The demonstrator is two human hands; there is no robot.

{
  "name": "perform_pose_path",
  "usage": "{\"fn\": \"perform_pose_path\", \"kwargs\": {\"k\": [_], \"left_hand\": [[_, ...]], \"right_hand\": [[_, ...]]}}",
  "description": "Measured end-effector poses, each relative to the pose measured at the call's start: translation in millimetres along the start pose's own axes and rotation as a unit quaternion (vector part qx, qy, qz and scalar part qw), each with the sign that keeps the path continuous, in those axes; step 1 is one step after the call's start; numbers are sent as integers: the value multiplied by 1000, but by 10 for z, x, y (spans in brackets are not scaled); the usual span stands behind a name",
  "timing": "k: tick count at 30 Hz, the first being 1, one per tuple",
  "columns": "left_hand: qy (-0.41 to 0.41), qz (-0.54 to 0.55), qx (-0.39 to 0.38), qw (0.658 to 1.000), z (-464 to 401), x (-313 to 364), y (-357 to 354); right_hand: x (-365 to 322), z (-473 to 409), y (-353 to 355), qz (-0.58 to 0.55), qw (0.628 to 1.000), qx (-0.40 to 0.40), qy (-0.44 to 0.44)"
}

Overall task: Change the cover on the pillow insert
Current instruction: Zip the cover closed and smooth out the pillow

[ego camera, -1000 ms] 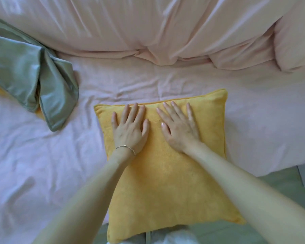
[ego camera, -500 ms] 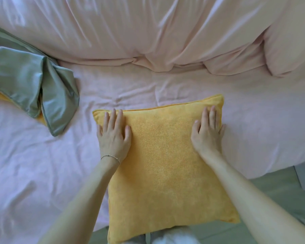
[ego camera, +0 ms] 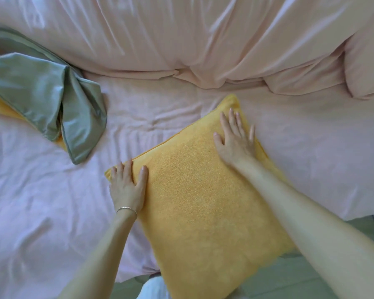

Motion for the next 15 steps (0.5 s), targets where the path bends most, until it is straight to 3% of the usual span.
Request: {"fn": "perform_pose_path", "kwargs": {"k": [3,6,8,12,15], "left_hand": [[14,41,-23,999,-58,-93,-52],[55,45,-48,996,-339,-163,-52],[115,116,-29,986,-478,-245,-13],[301,258,67,916,-436,-394,79],[321,293,98,895,-370,-303,161]], "right_hand": [[-88,-125,-39,47,996,-52,63],[145,-399,60,1,996,-74,-54],[318,-531,173,-71,984,-76,-144],[337,-333,202,-166,976,10,-140],[212,-123,163,-118,983,80,-117]]}}
Point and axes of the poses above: each hand's wrist, its own z-axis away from the middle knuckle, its own y-axis out of the back of the hand, x = y × z, the point moved 2 cm from there along -z, towards the middle knuckle, and after that the axes turned 11 degrees about -z, right-handed, at the moved point
